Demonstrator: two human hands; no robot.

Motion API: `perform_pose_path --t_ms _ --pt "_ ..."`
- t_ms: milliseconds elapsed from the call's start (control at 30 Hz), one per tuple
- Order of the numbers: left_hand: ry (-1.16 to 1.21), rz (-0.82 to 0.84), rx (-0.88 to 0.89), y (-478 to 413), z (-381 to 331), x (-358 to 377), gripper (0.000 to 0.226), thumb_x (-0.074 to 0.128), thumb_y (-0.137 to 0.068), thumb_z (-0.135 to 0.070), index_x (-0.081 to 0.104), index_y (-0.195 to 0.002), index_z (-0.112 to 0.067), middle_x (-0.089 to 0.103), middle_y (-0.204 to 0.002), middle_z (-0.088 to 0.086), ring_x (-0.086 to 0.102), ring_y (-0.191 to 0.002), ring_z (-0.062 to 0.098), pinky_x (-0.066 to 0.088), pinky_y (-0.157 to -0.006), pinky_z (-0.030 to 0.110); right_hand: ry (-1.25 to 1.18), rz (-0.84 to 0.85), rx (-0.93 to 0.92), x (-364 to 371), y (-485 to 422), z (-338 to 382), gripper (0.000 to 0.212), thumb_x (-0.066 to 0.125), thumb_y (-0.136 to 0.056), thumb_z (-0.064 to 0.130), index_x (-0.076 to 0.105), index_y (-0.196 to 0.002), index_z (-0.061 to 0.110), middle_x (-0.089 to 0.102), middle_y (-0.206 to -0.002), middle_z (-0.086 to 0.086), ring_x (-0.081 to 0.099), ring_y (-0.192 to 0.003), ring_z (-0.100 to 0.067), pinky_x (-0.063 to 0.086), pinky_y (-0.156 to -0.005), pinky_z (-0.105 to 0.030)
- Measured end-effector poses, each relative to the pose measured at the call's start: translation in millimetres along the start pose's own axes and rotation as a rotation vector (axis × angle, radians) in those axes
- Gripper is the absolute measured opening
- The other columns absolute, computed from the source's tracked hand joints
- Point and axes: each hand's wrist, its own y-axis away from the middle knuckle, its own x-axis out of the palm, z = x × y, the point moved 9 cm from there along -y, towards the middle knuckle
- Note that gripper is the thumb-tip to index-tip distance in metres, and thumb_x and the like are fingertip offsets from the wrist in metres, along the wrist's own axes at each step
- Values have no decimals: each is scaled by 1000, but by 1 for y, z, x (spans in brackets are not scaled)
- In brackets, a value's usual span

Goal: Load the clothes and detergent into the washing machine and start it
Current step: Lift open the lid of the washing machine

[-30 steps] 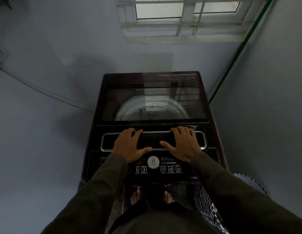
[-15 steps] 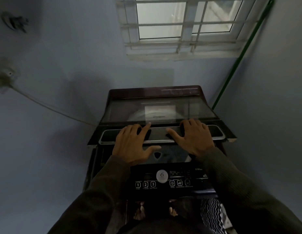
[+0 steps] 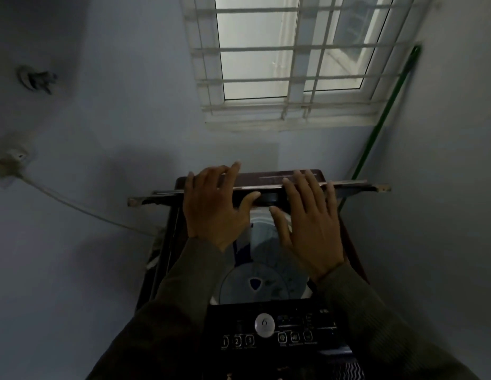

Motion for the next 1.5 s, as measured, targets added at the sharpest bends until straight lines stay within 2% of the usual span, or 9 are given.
perform_pose_path --t_ms 100,200,267,333,433,567,1133,1367,1500 --pt "43 -69 -38 -15 0 -4 57 55 -88 -58 58 -132 -23 61 -124 3 52 -121 26 37 -109 56 29 23 -9 6 -11 1 67 40 -100 49 29 -152 7 20 -161 -14 11 -151 -30 13 -121 -54" --pt "71 -194 -47 -23 1 -11 49 62 -88 -53 63 -125 -20 63 -118 3 48 -112 20 48 -96 48 73 39 -20 12 -29 0 73 40 -100 51 20 -154 7 12 -163 -15 4 -151 -32 13 -121 -55" --pt "68 -251 4 -28 -2 -12 46 62 -91 -47 61 -127 -17 61 -124 7 48 -118 24 48 -97 51 82 46 -13 16 -40 -1 76 41 -99 53 17 -155 7 8 -163 -15 0 -151 -32 9 -121 -54" --pt "21 -235 75 -32 -7 -4 51 56 -95 -45 54 -136 -15 53 -139 11 43 -132 31 37 -108 56 109 53 -15 20 -52 -3 79 40 -98 55 14 -156 7 4 -164 -15 -3 -151 -32 8 -121 -54" --pt "-82 -113 137 -37 -9 18 74 43 -94 -60 30 -153 -17 25 -160 13 18 -149 34 11 -120 57 121 61 -25 26 -71 -8 82 40 -97 56 9 -156 7 -1 -164 -15 -6 -151 -32 6 -121 -55" --pt "-127 -31 189 -57 0 38 90 44 -90 -67 10 -157 -18 7 -165 12 1 -152 34 3 -121 57 128 60 -24 33 -103 -12 85 43 -95 53 5 -156 8 -3 -164 -15 -9 -151 -32 5 -121 -55" --pt "-180 57 134 -175 27 85 108 48 -77 -78 7 -158 -19 13 -163 12 3 -152 35 1 -121 57 157 128 -27 89 -220 -36 99 55 -86 56 1 -156 11 -3 -164 -16 -9 -150 -34 3 -121 -54" --pt "-193 130 136 -216 40 110 111 45 -76 -82 4 -158 -19 13 -163 13 4 -151 34 2 -121 57 105 173 -43 115 -261 -50 101 61 -82 58 8 -157 14 14 -163 -11 0 -151 -34 2 -122 -52" --pt "-199 164 144 -233 48 128 112 46 -76 -81 2 -158 -19 10 -163 13 2 -152 34 -1 -121 57 93 198 -23 135 -277 -58 105 61 -80 62 5 -157 17 15 -162 -10 2 -150 -33 3 -121 -53"
